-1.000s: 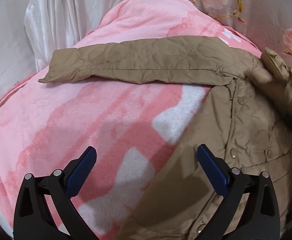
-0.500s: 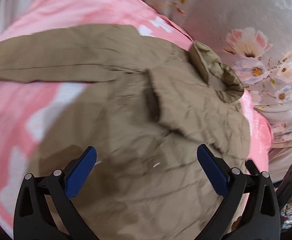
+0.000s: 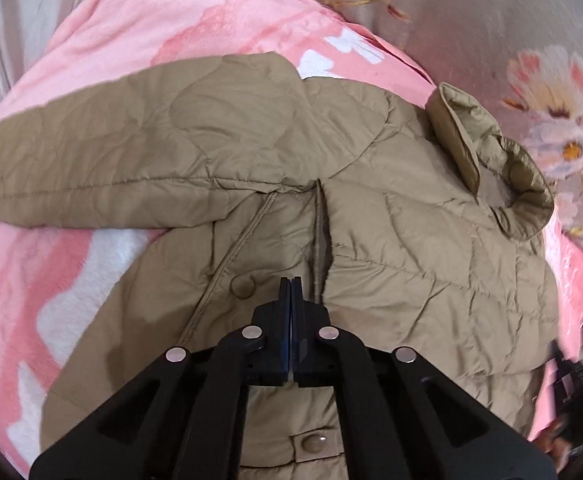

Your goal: Fold large clothes

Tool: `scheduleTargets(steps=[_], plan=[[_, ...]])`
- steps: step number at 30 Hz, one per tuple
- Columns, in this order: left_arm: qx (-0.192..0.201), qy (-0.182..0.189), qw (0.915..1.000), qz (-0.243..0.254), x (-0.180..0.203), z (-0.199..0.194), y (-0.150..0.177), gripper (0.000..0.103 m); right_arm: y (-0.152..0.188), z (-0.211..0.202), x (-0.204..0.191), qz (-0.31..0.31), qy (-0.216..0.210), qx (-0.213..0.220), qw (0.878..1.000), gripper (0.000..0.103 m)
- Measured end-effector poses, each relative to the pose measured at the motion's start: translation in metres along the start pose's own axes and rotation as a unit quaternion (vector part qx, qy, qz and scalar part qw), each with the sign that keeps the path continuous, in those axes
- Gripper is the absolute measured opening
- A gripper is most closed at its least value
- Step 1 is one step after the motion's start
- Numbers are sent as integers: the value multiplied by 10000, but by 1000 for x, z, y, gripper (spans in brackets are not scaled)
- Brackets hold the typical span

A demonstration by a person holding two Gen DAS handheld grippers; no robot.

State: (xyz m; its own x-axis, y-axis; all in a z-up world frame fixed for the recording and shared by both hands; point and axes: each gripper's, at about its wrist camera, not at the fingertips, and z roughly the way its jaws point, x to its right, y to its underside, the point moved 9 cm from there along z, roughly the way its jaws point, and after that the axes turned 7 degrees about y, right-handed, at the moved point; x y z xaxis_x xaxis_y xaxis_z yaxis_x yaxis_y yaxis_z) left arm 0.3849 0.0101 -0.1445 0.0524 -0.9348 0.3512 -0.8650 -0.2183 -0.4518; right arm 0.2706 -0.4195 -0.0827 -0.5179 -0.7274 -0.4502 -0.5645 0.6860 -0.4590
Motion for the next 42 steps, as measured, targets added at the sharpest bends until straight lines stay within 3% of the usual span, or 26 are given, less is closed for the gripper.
scheduleTargets(steps=[2, 5, 9, 13, 15, 17, 19, 21, 24, 27, 32, 36, 42], plan=[[34, -332, 9992, 230, -3, 6, 4, 0, -6, -4, -3, -430, 233, 428, 9979, 7], [141, -623, 9967, 496, -6, 15, 14, 0, 8, 27, 15, -716, 920, 40, 9932, 7], [327, -1076, 9891, 946, 0, 16, 18, 0, 15, 32, 20, -844, 1138, -112, 9899, 6], [360, -1052, 9885, 1022, -4, 7, 15, 3, 20, 8, 21, -1022, 1369, 22, 9853, 13], [448, -1112, 9873, 1044, -6, -7, 11, 3, 22, -17, 22, -1235, 1610, 347, 9786, 15], [702, -1069, 9854, 1124, 0, -30, 2, 19, 20, -34, 9, -1407, 1549, 589, 9761, 17], [894, -790, 9855, 1210, 23, -50, -8, 47, 22, -36, -18, -1582, 1232, 565, 9781, 17], [878, -468, 9859, 1345, 49, -53, -9, 53, 30, -25, -44, -1792, 962, 442, 9781, 17], [622, -138, 9843, 1644, 94, -34, 2, 54, 51, 10, -81, -2201, 809, 225, 9719, 17], [445, -174, 9841, 1708, 111, -2, 15, 53, 77, 43, -97, -2399, 789, -68, 9676, 17], [448, -455, 9843, 1647, 99, 42, 26, 56, 101, 65, -97, -2664, 1007, -20, 9586, 17], [648, -458, 9817, 1733, 96, 48, 30, 57, 106, 72, -98, -2688, 1034, 8, 9576, 17], [805, -514, 9793, 1787, 95, 55, 31, 58, 112, 75, -101, -2940, 1331, 293, 9461, 17]])
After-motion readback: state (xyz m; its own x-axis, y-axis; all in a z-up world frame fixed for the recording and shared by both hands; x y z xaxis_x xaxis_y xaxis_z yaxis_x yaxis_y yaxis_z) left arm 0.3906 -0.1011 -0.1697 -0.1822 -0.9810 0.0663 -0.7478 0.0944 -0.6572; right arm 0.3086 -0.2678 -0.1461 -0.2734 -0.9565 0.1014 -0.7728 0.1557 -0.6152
